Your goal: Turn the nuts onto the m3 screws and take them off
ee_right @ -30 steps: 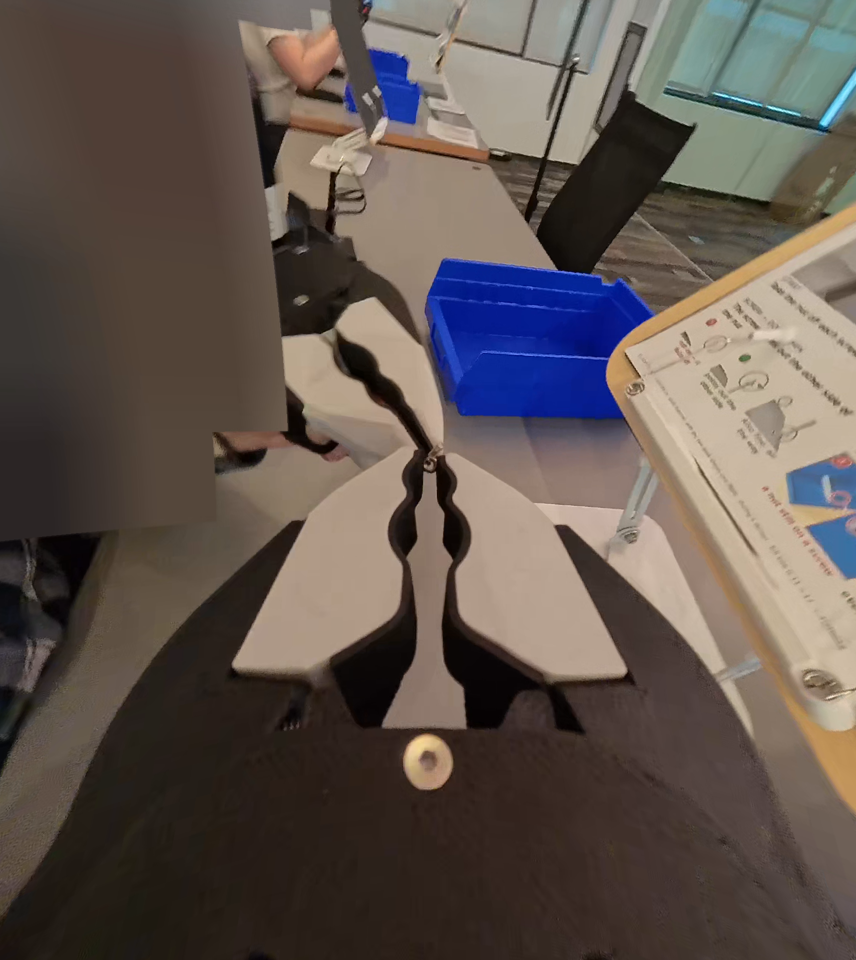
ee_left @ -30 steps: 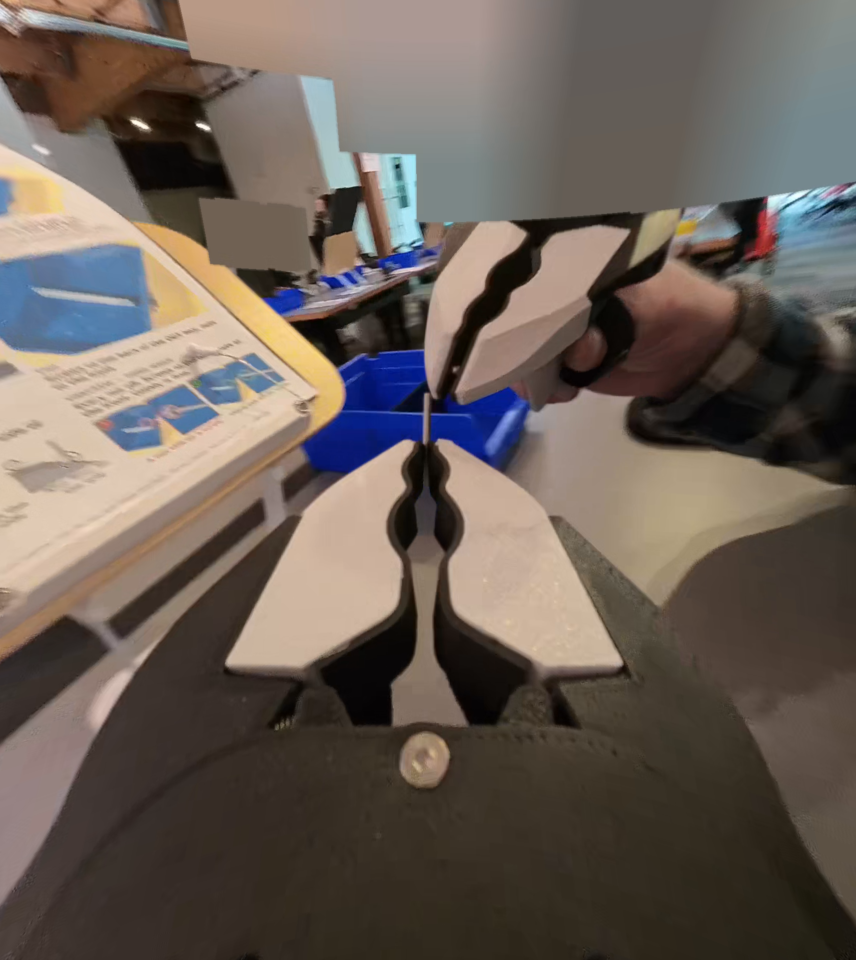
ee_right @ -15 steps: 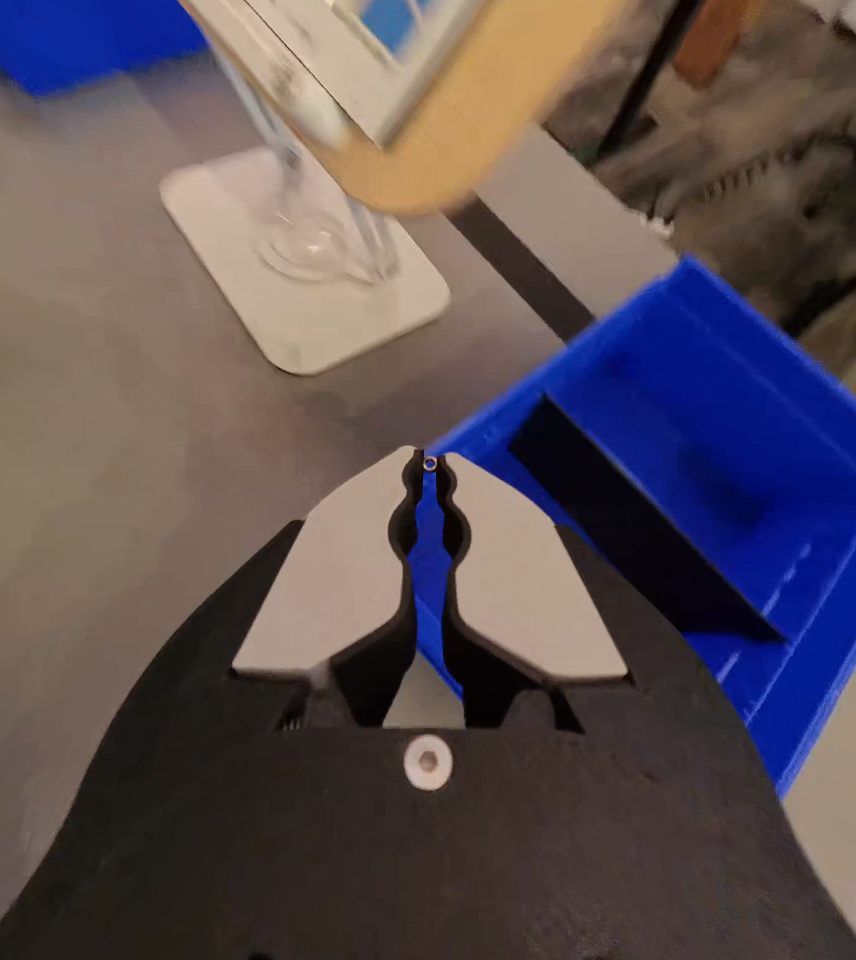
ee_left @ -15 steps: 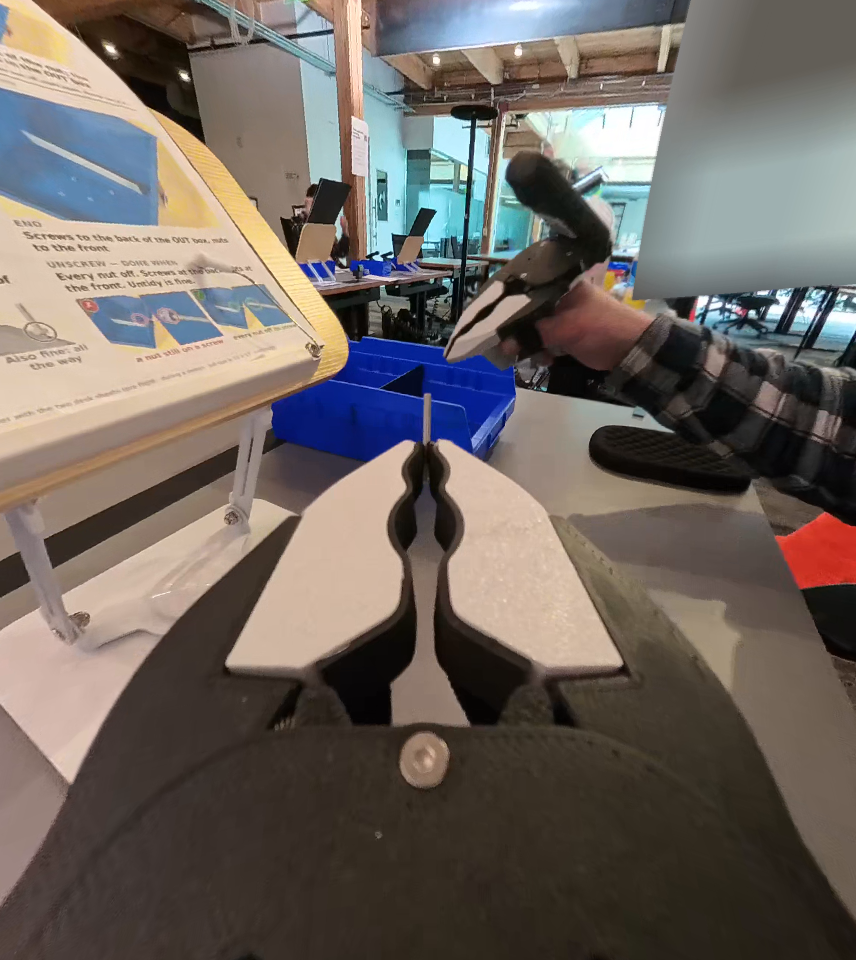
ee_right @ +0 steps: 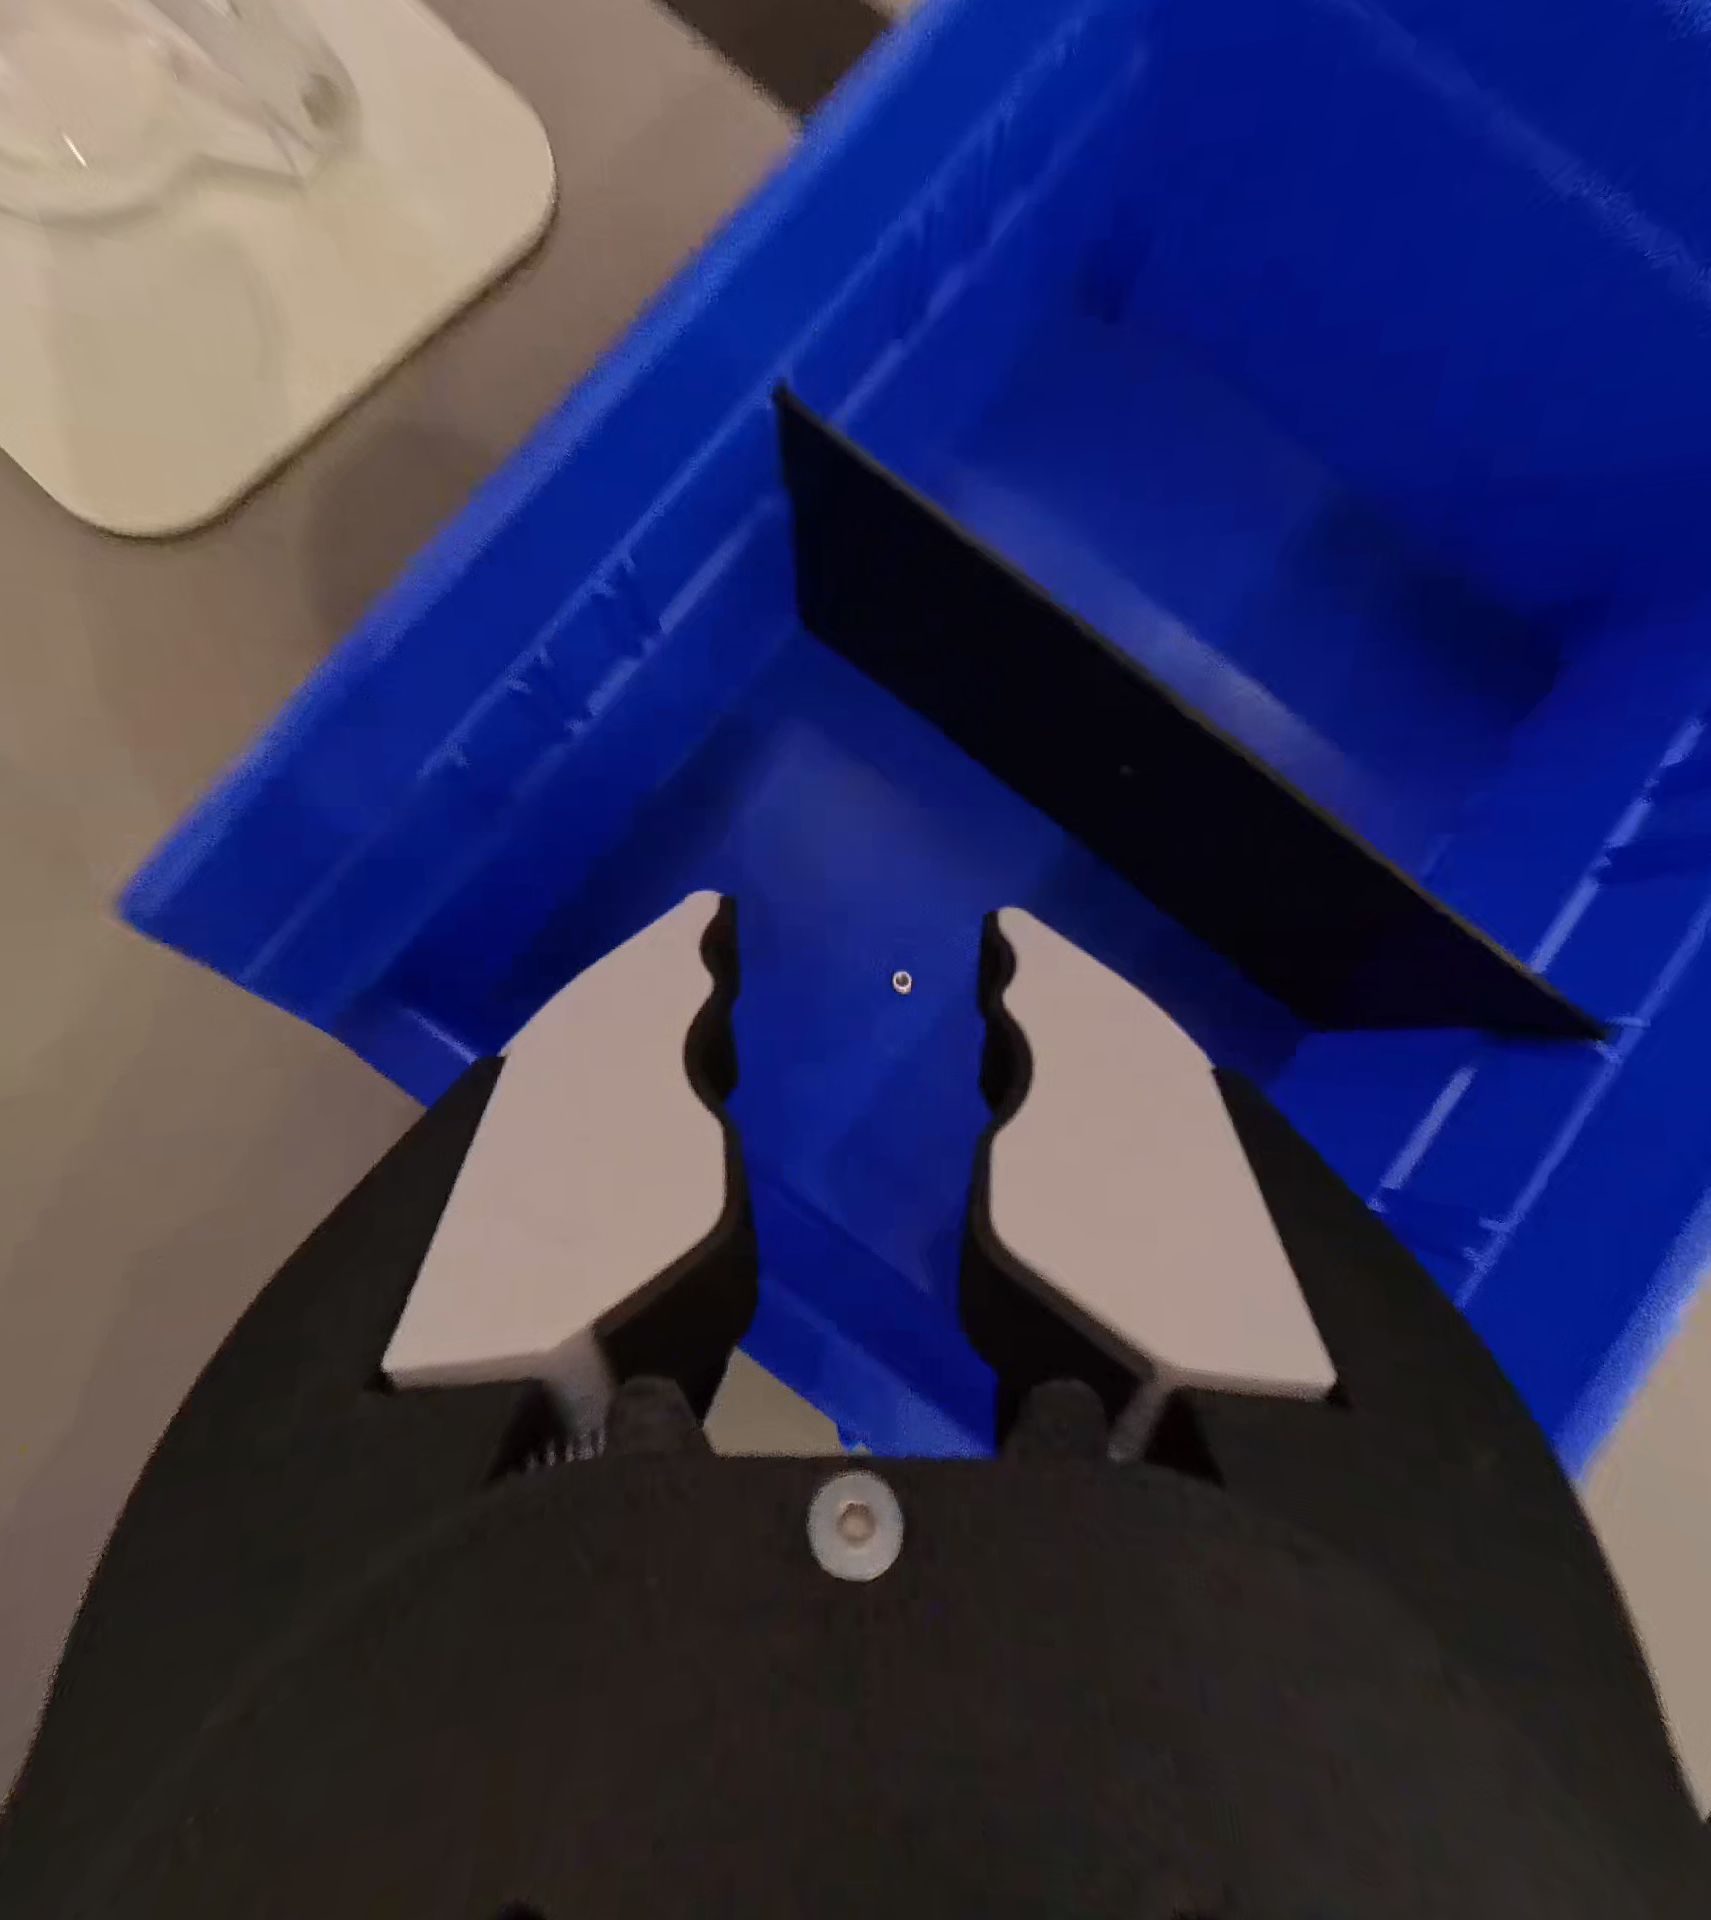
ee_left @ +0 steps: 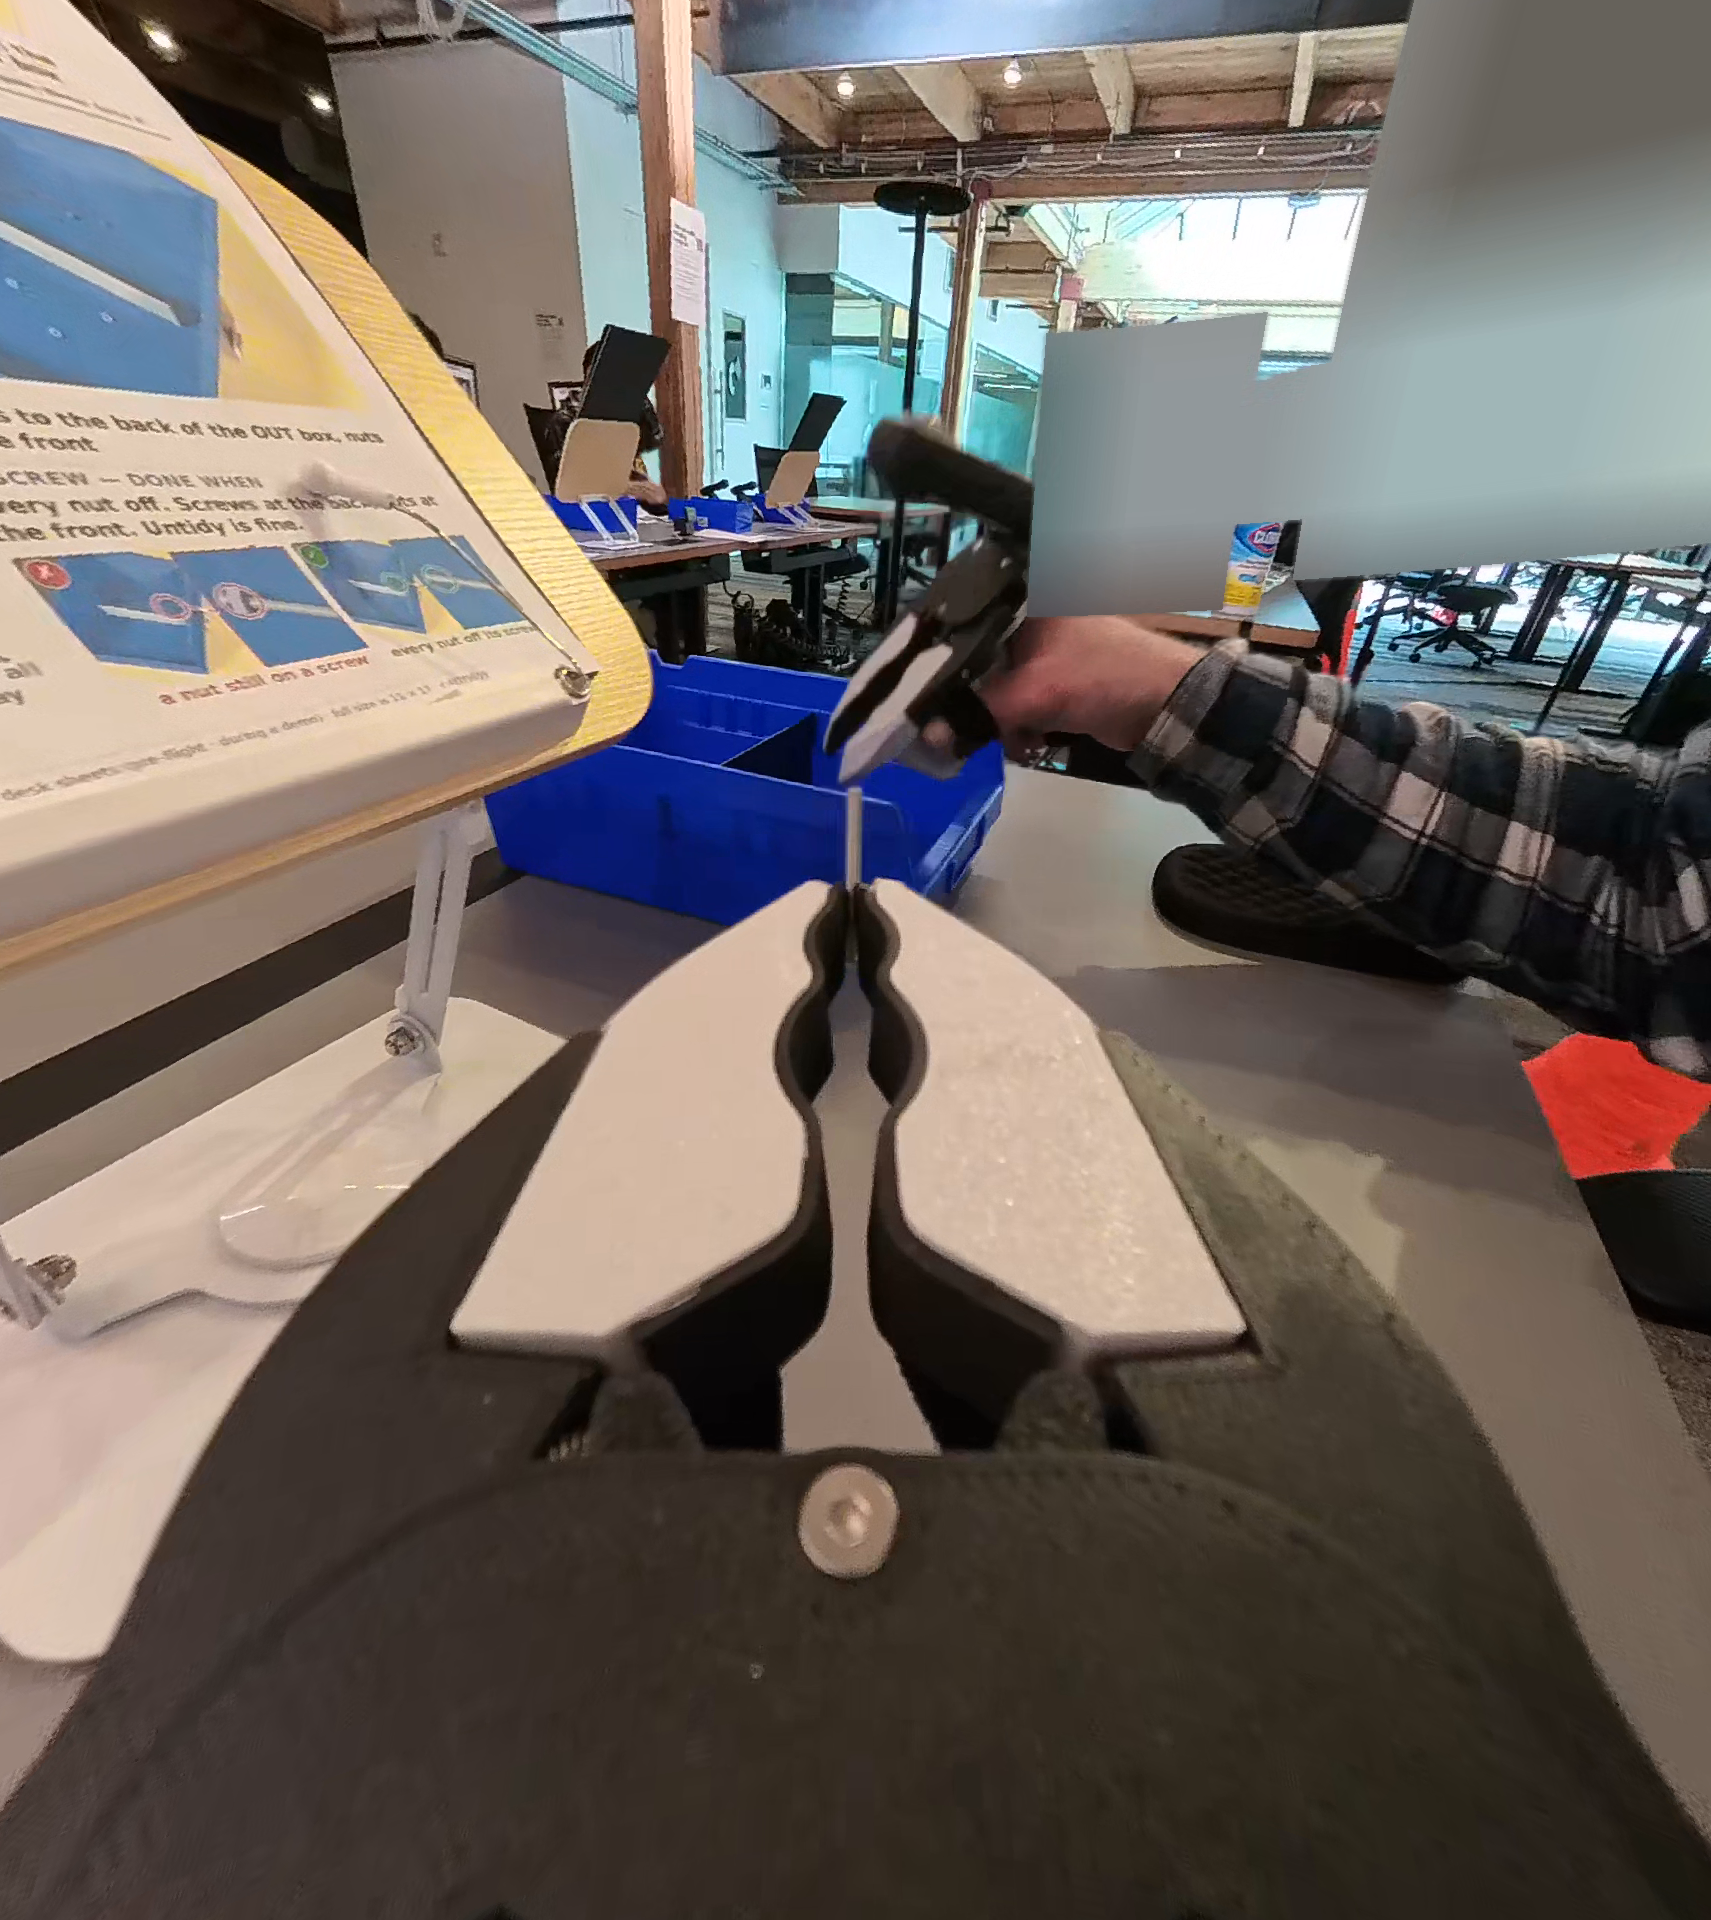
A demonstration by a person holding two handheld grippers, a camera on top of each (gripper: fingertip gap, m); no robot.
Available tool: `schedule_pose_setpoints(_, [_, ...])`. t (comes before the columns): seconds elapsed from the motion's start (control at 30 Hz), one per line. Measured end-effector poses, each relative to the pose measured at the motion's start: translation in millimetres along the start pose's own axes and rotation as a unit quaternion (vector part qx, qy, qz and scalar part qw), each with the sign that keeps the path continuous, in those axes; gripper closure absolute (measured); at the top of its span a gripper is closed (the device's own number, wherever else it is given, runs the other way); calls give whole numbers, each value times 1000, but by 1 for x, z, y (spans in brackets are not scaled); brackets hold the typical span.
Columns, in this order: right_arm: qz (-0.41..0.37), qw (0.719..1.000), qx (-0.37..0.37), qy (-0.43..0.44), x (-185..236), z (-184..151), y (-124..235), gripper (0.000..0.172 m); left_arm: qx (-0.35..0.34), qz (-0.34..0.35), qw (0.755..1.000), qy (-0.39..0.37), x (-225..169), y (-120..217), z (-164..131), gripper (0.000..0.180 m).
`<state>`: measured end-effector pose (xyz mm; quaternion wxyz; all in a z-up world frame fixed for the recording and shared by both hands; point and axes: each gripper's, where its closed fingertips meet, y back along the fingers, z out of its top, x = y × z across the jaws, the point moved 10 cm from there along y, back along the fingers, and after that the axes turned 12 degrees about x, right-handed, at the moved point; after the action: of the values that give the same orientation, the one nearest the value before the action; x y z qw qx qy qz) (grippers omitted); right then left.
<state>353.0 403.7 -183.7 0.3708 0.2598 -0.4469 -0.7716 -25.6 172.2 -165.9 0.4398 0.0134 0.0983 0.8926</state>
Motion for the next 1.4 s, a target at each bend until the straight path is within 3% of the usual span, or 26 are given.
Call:
schedule_pose_setpoints(0.1, [9, 991, -116, 60, 41, 15, 48, 139, -5, -16, 1000, 6, -3, -8, 0, 179])
schedule_pose_setpoints(0.17, [105, 969, -192, 118, 89, 29, 70, 146, -21, -40, 999, 18, -6, -16, 2, 179])
schedule_pose_setpoints(0.23, [203, 927, -266, 167, 142, 43, 78, 154, -42, -67, 996, 34, -10, -25, 5, 179])
schedule_pose_setpoints(0.33, [288, 884, -299, 215, 202, 62, 67, 157, -59, -98, 992, 48, -16, -34, 8, 179])
schedule_pose_setpoints(0.47, [384, 842, -330, 186, 224, 78, 56, 157, -68, -108, 991, 50, -23, -35, 9, 179])
schedule_pose_setpoints(0.57, [383, 845, -320, 191, 229, 81, 53, 169, -80, -114, 989, 51, -23, -32, 10, 179])
schedule_pose_setpoints(0.73, [390, 841, -325, 187, 228, 83, 59, 169, -113, -120, 985, 48, -25, -31, 14, 179])
schedule_pose_setpoints(0.77, [389, 839, -330, 187, 225, 84, 64, 169, -123, -116, 985, 47, -27, -30, 16, 177])
schedule_pose_setpoints(0.83, [350, 848, -354, 181, 199, 86, 81, 169, -115, -103, 987, 49, -25, -26, 19, 157])
schedule_pose_setpoints(0.9, [278, 875, -361, 162, 152, 88, 97, 169, -109, -98, 988, 48, -19, -17, 18, 164])
schedule_pose_setpoints(0.97, [152, 924, -324, 133, 92, 93, 98, 169, -92, -60, 993, 36, -12, -5, 16, 175])
schedule_pose_setpoints(1.0, [90, 947, -286, 114, 59, 95, 89, 169, -85, -45, 995, 36, -8, 2, 15, 180])
schedule_pose_setpoints(1.13, [39, 991, -129, 18, -44, 99, 23, 169, -19, 49, 998, 32, 11, 32, 8, 180])
schedule_pose_setpoints(1.23, [38, 998, -39, -14, -75, 97, -19, 168, 21, 128, 991, 35, 27, 67, 4, 174])
schedule_pose_setpoints(1.3, [19, 999, -18, -29, -87, 96, -37, 169, 60, 187, 980, 44, 40, 93, 1, 168])
schedule_pose_setpoints(1.33, [15, 999, -4, -44, -92, 96, -45, 165, 83, 225, 970, 48, 48, 107, 0, 163])
schedule_pose_setpoints(1.37, [13, 998, 5, -59, -96, 96, -50, 132, 111, 261, 957, 55, 57, 121, -1, 158])
schedule_pose_setpoints(1.4, [15, 998, -5, -68, -98, 97, -51, 115, 133, 288, 946, 62, 67, 134, 0, 156])
